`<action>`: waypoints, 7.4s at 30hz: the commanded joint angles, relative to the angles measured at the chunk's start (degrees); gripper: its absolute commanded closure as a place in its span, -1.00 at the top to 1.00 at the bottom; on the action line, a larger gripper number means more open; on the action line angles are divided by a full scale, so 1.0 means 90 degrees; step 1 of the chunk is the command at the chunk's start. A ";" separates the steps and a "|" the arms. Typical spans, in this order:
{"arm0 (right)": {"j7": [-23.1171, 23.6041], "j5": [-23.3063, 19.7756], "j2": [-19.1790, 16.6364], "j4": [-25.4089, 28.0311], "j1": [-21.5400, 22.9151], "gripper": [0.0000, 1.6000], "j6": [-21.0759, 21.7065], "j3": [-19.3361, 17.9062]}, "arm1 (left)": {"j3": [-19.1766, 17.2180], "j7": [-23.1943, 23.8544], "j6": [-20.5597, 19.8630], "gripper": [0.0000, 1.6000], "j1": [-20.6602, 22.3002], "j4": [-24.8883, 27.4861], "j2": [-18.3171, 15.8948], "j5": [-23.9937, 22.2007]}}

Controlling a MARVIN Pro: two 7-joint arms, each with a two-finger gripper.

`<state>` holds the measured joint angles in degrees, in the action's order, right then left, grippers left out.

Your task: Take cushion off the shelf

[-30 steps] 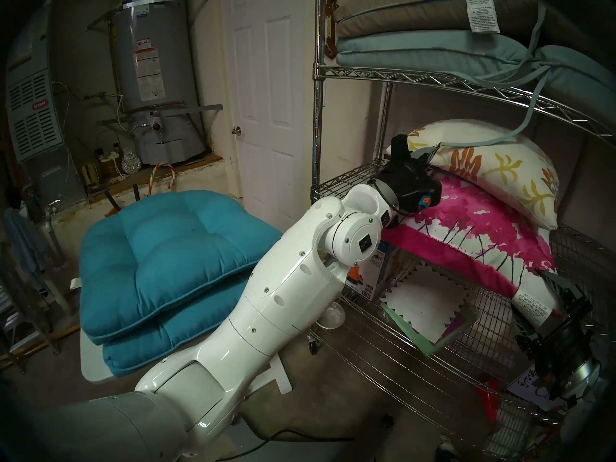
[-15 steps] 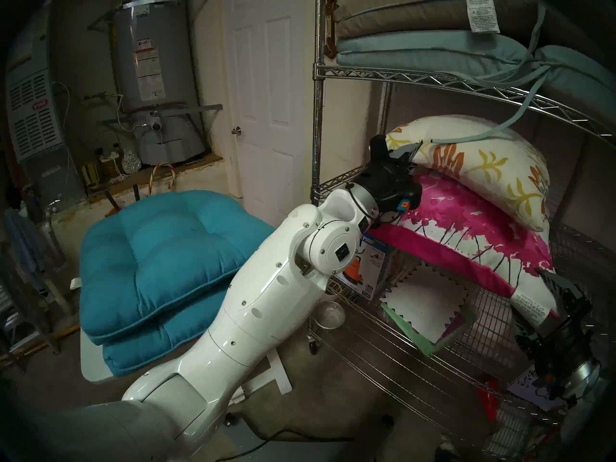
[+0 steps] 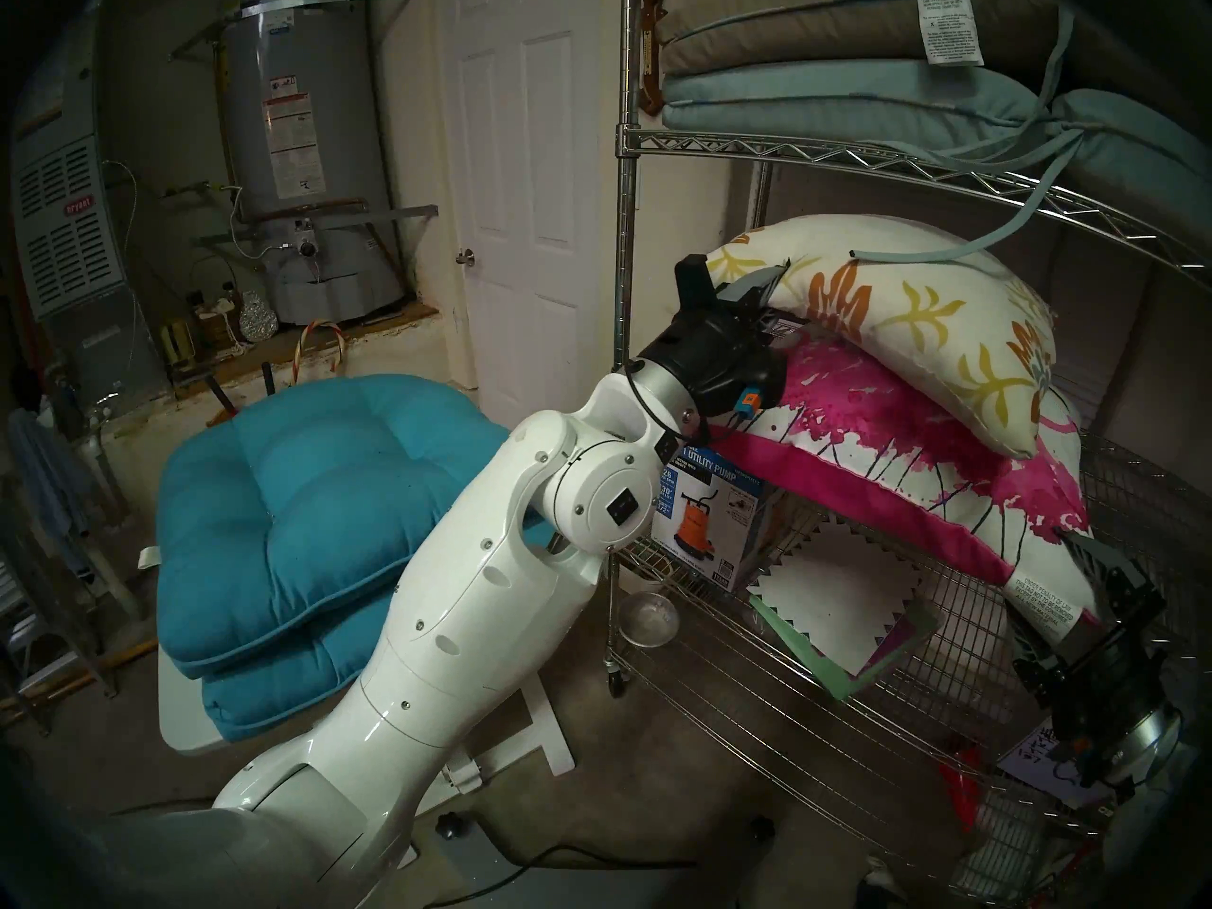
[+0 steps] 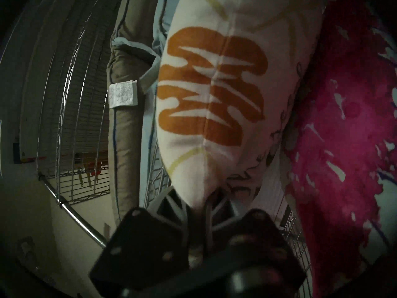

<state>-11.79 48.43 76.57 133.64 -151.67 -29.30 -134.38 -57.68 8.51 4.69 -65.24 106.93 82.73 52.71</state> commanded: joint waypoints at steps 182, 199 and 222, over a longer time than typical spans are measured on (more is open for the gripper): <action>0.0244 0.0062 0.0250 0.0077 0.0267 1.00 -0.0245 -0.0073 | -0.6896 -0.2627 0.2169 -1.00 -0.3593 -0.0347 -0.1712 -0.0310; 0.0268 0.0063 0.0272 0.0072 0.0294 1.00 -0.0272 -0.0078 | -0.7169 -0.1871 0.1840 -1.00 -0.4915 0.0390 -0.0715 -0.1104; 0.0302 0.0067 0.0303 0.0071 0.0328 1.00 -0.0305 -0.0087 | -0.7942 -0.0558 -0.0223 -1.00 -0.5373 0.2203 0.0844 -0.3542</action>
<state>-8.98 48.96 79.37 133.62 -148.81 -32.00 -135.08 -126.15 1.58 8.71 -114.06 121.69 86.34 25.39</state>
